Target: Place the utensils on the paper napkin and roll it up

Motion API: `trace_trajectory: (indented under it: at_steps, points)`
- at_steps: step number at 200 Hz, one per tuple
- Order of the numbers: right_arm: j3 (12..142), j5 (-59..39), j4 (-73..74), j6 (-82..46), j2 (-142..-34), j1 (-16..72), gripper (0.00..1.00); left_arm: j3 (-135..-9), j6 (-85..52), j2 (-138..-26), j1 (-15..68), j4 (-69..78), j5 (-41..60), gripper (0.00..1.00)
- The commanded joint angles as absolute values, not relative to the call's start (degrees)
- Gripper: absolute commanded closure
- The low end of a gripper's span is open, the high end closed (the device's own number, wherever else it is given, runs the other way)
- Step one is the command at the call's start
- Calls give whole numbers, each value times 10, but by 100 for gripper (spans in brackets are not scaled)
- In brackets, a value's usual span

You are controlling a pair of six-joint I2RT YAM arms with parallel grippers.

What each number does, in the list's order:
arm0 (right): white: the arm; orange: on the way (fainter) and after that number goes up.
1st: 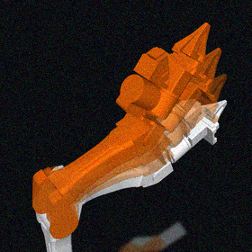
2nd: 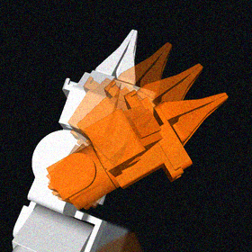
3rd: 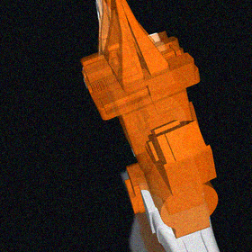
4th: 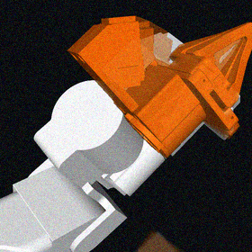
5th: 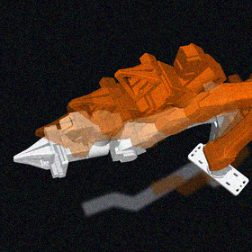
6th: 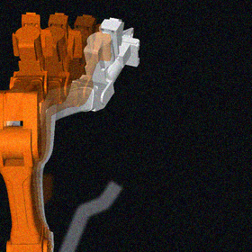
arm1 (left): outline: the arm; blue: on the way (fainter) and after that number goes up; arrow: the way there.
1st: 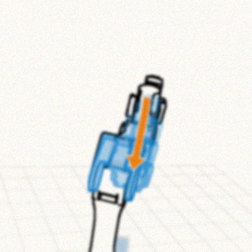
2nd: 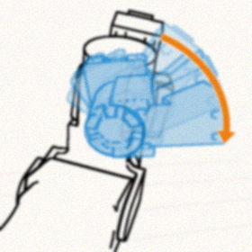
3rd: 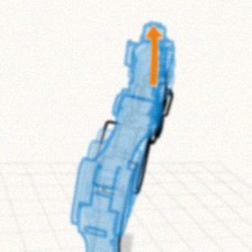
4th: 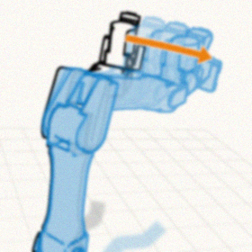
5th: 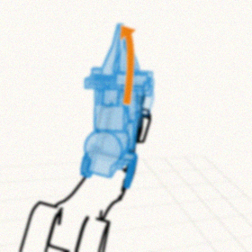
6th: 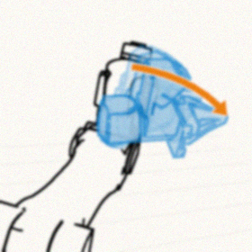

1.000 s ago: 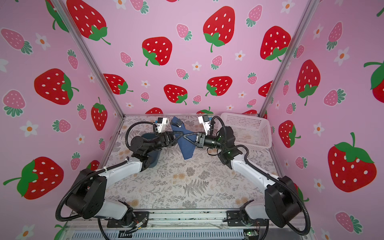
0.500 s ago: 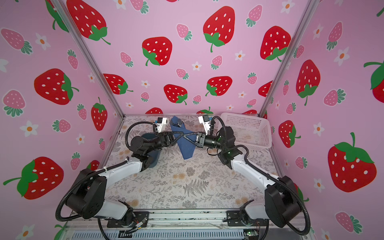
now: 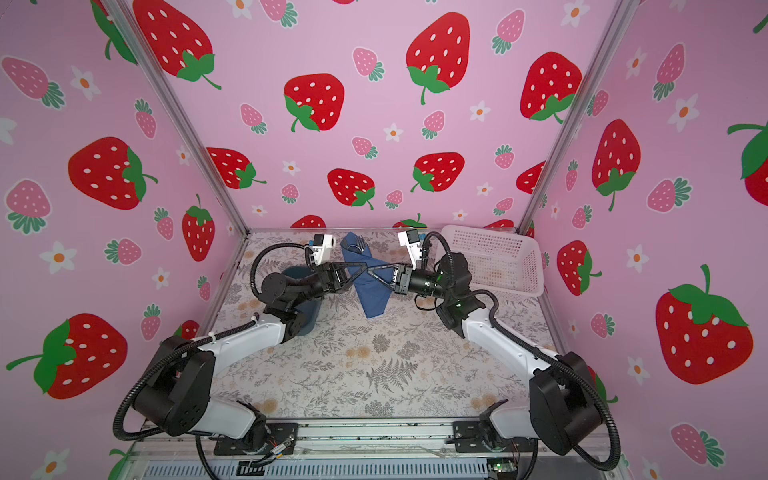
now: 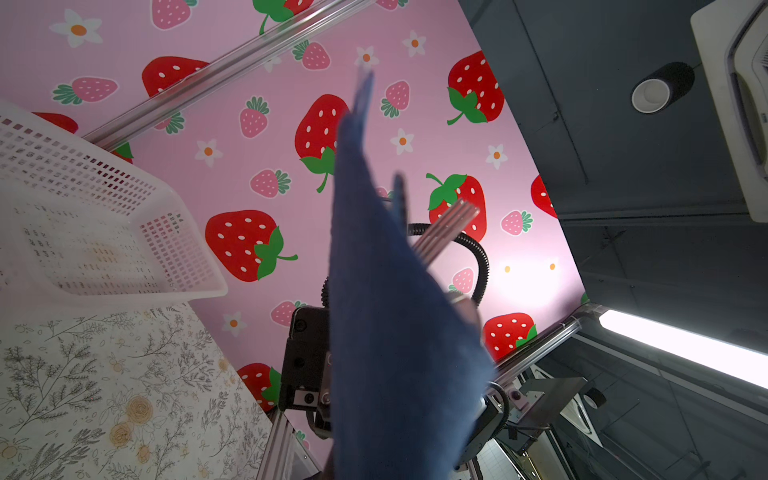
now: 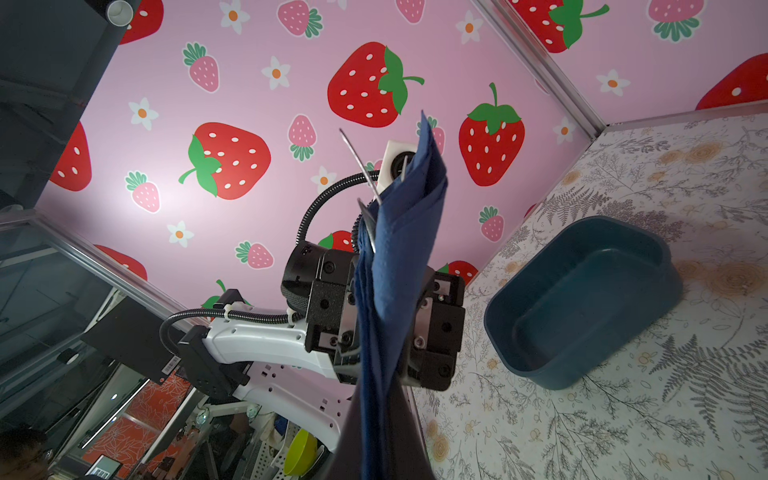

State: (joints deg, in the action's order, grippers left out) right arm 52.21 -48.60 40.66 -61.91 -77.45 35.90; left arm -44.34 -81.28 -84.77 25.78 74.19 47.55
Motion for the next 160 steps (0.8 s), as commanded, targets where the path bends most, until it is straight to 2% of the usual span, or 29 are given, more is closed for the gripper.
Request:
trace_trajectory:
  at_steps: [1, 66, 160]
  points:
    - [523, -496, 437, -622, -762, 357, 93, -453, -830, -847, 260, 797, 481, 90]
    - [524, -493, 435, -621, -758, 357, 89, -454, -829, -842, 260, 801, 484, 92]
    - [522, -481, 420, -613, -750, 352, 79, -456, -828, -835, 259, 795, 481, 93]
